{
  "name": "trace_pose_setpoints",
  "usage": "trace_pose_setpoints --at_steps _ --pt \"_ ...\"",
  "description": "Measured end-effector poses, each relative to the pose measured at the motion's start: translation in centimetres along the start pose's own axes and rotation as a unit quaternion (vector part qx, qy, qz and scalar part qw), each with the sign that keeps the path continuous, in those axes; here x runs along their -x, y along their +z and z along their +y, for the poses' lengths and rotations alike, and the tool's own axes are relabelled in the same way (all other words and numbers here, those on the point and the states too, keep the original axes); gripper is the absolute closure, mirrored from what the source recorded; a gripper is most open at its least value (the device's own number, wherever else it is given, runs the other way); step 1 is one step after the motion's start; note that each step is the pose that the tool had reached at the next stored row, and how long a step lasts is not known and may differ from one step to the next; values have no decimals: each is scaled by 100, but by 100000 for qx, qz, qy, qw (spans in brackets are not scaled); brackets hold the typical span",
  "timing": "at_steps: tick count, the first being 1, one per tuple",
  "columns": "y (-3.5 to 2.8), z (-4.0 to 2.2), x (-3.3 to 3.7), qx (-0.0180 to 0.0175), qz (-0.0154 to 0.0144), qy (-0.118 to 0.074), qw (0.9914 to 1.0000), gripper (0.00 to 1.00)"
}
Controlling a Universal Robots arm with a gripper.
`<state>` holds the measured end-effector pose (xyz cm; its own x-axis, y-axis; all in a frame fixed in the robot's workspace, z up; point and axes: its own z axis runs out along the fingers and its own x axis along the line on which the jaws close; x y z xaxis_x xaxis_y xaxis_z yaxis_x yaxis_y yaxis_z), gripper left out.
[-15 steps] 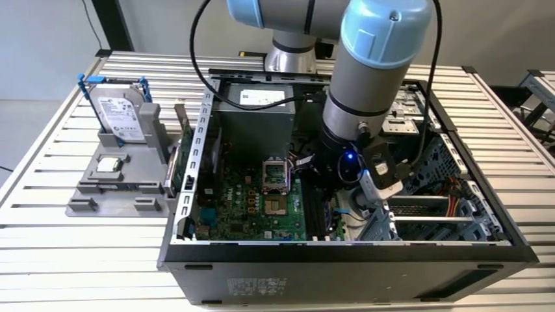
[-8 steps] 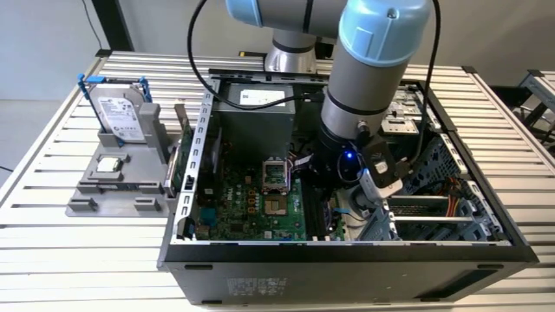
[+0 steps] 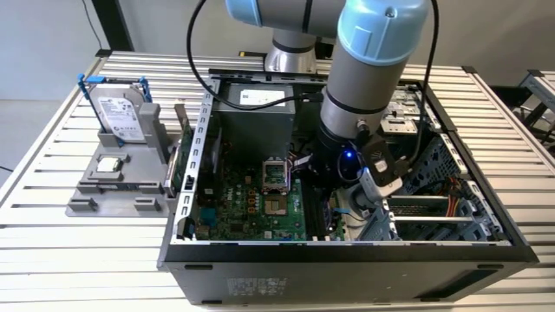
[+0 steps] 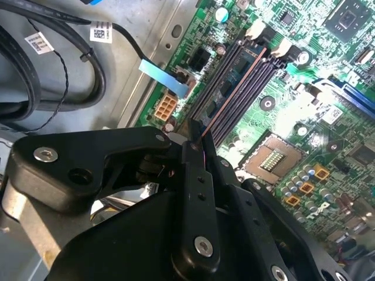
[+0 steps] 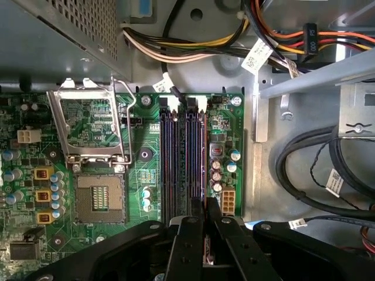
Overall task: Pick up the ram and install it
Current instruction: 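Insert the ram into the slot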
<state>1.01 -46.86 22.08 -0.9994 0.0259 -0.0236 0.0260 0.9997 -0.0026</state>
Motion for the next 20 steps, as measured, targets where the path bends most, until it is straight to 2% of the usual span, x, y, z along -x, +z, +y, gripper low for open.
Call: trace_pose_setpoints --at_steps 12,20 --pt "49 5 -1 -388 64 -8 99999 100" --pt "79 7 -2 -363 73 -9 99999 100"
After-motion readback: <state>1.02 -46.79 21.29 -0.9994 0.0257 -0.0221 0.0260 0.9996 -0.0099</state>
